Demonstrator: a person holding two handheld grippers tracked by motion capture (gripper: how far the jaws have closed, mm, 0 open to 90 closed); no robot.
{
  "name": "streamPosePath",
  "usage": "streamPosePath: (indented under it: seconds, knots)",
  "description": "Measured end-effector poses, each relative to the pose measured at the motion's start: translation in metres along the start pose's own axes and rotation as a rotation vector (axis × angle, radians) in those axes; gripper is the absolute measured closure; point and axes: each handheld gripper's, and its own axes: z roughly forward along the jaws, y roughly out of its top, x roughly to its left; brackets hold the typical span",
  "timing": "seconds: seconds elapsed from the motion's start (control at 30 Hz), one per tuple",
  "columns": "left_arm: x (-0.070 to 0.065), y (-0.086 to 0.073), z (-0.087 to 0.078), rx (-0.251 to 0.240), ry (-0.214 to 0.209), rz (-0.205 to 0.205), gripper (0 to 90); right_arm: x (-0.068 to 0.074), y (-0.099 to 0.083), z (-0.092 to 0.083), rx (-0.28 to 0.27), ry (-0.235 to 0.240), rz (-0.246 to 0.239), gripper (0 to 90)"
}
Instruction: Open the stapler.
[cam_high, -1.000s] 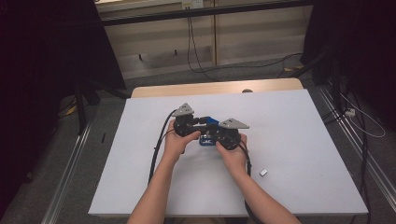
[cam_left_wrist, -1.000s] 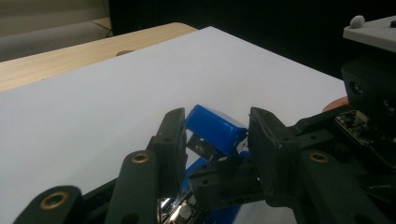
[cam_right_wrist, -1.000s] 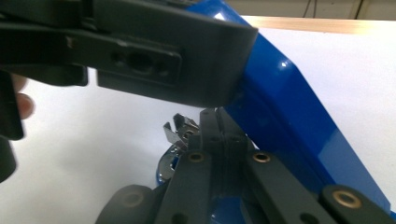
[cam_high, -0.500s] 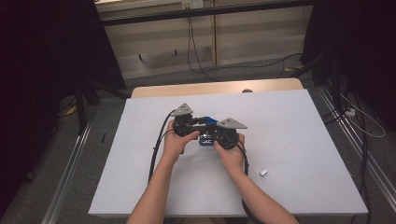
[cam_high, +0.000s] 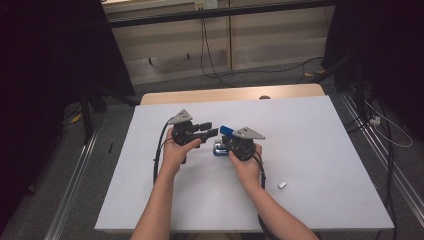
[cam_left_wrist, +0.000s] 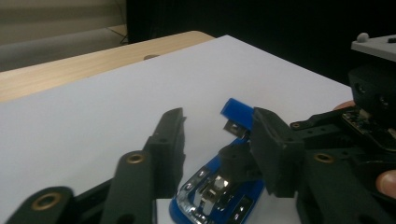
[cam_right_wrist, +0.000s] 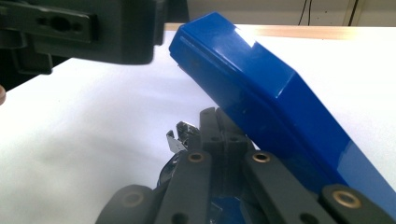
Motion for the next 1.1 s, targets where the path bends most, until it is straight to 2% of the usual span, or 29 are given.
streamPosePath:
  seconds: [0.07,0.1,0.13,0.17,0.3,0.33,0.4,0.63,0.73,0.83,0.97,1.0,1.1]
  knots:
    - [0.000,-0.001,0.000,0.014,0.008,0.005,69.8,0.000,0.000,0.000,0.003,-0.001,-0.006,90.0]
    - [0.000,-0.003,0.000,0.030,0.014,0.023,69.8,0.000,0.000,0.000,0.003,-0.003,-0.008,90.0]
    - [-0.001,-0.005,0.003,0.057,0.013,0.045,78.6,0.001,0.000,0.000,0.004,-0.005,-0.010,90.0]
    - [-0.002,-0.006,0.005,0.075,0.012,0.056,82.0,0.001,0.000,0.000,0.004,-0.006,-0.010,90.0]
    - [-0.008,-0.011,0.016,0.130,-0.022,0.071,90.0,0.001,0.001,-0.001,0.004,-0.009,-0.012,90.0]
    - [-0.008,-0.011,0.017,0.136,-0.016,0.082,90.0,0.001,0.001,-0.001,0.004,-0.009,-0.012,90.0]
    - [-0.009,-0.014,0.021,0.157,-0.009,0.071,90.0,0.001,0.001,-0.001,0.006,-0.009,-0.012,90.0]
    - [-0.009,-0.019,0.028,0.174,-0.009,0.072,90.0,0.002,0.000,-0.001,0.010,-0.011,-0.016,90.0]
    - [-0.010,-0.019,0.029,0.180,0.010,0.085,90.0,0.002,0.000,0.000,0.009,-0.010,-0.011,90.0]
    - [-0.011,-0.020,0.031,0.195,0.013,0.090,90.0,0.004,0.000,-0.001,0.010,-0.023,-0.021,90.0]
    - [-0.012,-0.023,0.032,0.190,0.017,0.089,90.0,0.004,0.004,-0.005,-0.013,-0.050,-0.025,90.0]
    - [-0.012,-0.024,0.033,0.202,0.024,0.104,90.0,0.003,0.006,-0.007,-0.009,-0.058,-0.027,90.0]
    - [-0.012,-0.026,0.035,0.212,0.031,0.110,90.0,0.001,0.008,-0.009,-0.003,-0.063,-0.025,90.0]
